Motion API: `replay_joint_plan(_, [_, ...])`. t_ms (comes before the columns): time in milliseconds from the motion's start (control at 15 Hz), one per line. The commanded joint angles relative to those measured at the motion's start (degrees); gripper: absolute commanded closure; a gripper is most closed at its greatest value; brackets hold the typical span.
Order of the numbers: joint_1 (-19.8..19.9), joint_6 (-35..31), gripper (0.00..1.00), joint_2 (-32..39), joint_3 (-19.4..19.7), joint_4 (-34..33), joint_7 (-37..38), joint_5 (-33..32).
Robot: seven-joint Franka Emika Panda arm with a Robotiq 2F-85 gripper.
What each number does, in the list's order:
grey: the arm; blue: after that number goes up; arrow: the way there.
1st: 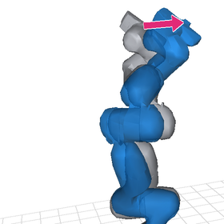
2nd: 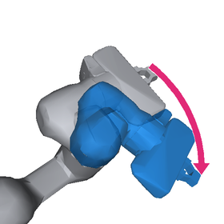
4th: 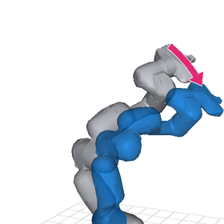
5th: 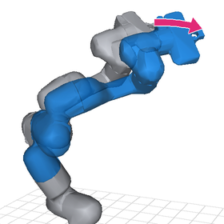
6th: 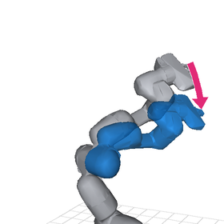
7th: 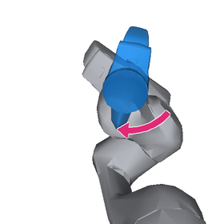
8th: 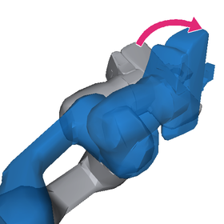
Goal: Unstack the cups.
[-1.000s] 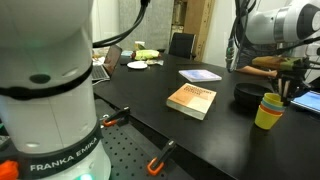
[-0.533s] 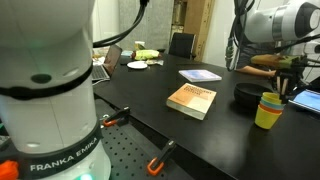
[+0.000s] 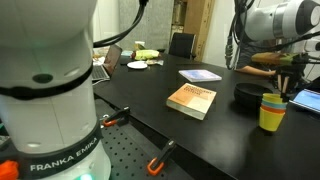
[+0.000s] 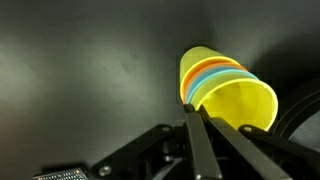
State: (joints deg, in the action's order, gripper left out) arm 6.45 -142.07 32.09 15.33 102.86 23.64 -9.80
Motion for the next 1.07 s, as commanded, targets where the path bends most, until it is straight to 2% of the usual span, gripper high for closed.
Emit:
replay_joint_plan(0, [0.95, -0.04, 0.99, -1.49, -0.64, 0.67, -0.78, 3.52])
replay_joint_plan(333, [1.81, -1.40, 0.99, -3.12, -0.70, 1.64, -1.09, 8.14])
replay_joint_plan(733, [1.61, -0.19, 0.99, -6.12, -0.06, 1.50, -0.82, 7.78])
replay_joint_plan(1000, [1.29, 3.08, 0.99, -8.91, -0.36, 1.57, -1.36, 7.31])
